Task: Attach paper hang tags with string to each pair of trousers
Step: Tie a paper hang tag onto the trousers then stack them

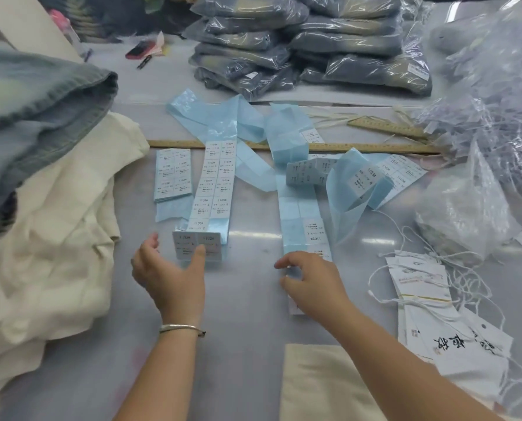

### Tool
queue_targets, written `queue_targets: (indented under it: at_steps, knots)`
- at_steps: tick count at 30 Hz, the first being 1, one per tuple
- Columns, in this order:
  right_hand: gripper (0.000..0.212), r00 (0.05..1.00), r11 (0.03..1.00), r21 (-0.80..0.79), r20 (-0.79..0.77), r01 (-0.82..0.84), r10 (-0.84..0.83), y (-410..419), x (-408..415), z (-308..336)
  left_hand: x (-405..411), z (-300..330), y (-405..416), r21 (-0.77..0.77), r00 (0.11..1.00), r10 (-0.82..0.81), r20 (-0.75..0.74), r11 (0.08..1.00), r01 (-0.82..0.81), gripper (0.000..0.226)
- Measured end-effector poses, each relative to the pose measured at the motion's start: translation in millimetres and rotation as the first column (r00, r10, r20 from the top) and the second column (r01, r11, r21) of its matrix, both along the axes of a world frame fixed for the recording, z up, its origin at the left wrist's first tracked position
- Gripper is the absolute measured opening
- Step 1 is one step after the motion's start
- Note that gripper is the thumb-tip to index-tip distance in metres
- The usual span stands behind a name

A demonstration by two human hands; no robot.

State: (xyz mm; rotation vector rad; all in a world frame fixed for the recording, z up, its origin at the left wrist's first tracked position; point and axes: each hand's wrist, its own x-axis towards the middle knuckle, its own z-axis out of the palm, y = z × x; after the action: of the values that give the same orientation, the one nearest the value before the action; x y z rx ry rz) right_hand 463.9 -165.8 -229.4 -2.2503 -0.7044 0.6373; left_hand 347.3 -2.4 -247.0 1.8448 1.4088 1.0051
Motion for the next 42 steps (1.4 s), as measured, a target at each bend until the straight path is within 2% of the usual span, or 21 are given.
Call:
queue_targets:
  at_steps: [2,4,6,8,10,14,17,21,25,28,31,36,42]
  knots:
    - [0.029,1.000,1.000,-0.002,0.017,-0.026,0.026,12,-7,-4,-4,0,17,-0.213,0.998,-0.058,0.036,0.975,0.064,0.069]
    - [0.033,1.000,1.000,0.017,0.003,-0.021,0.021,24,-11,-7,-5,-1,21,-0.375,0.968,-0.156,0.195,0.900,0.221,0.051]
    - [0.031,1.000,0.995,0.104,-0.004,-0.002,0.003,37,-12,-8,-6,-1,18,-0.390,0.920,-0.229,0.317,0.853,0.347,0.041]
    - [0.027,0.999,0.975,0.224,-0.045,0.014,-0.004,50,-14,-4,-6,-1,10,-0.380,0.863,-0.287,0.415,0.807,0.452,0.045]
    - [0.026,0.988,0.941,0.335,-0.156,0.048,0.005,59,-16,1,-7,1,2,-0.384,0.788,-0.301,0.537,0.744,0.546,0.051]
    - [0.041,0.964,0.889,0.431,-0.263,0.152,-0.037,57,-13,6,-7,2,-3,-0.386,0.724,-0.352,0.593,0.665,0.639,0.057]
    - [0.055,0.923,0.871,0.451,-0.385,0.192,-0.004,52,-7,10,-6,4,-5,-0.357,0.753,-0.408,0.516,0.697,0.622,0.054]
    - [0.065,0.849,0.874,0.455,-0.517,0.170,0.104,49,-9,12,-5,6,-6,-0.289,0.823,-0.483,0.300,0.776,0.561,0.044]
    - [0.033,0.801,0.848,0.464,-0.593,0.255,0.084,49,-12,13,1,6,-10,-0.175,0.822,-0.560,0.107,0.803,0.570,0.038]
    - [0.027,0.780,0.860,0.411,-0.625,0.301,0.026,51,-12,13,4,7,-13,0.020,0.866,-0.492,-0.092,0.868,0.496,0.033]
    - [0.028,0.773,0.866,0.378,-0.635,0.326,-0.014,51,-11,14,6,10,-15,0.193,0.852,-0.485,-0.197,0.833,0.518,0.031]
    - [0.025,0.731,0.861,0.350,-0.681,0.370,-0.037,52,-6,17,9,14,-22,0.387,0.850,-0.475,-0.227,0.757,0.526,0.026]
    - [0.034,0.725,0.880,0.291,-0.684,0.375,-0.083,49,-1,19,13,21,-28,0.392,0.822,-0.496,-0.282,0.722,0.570,0.018]
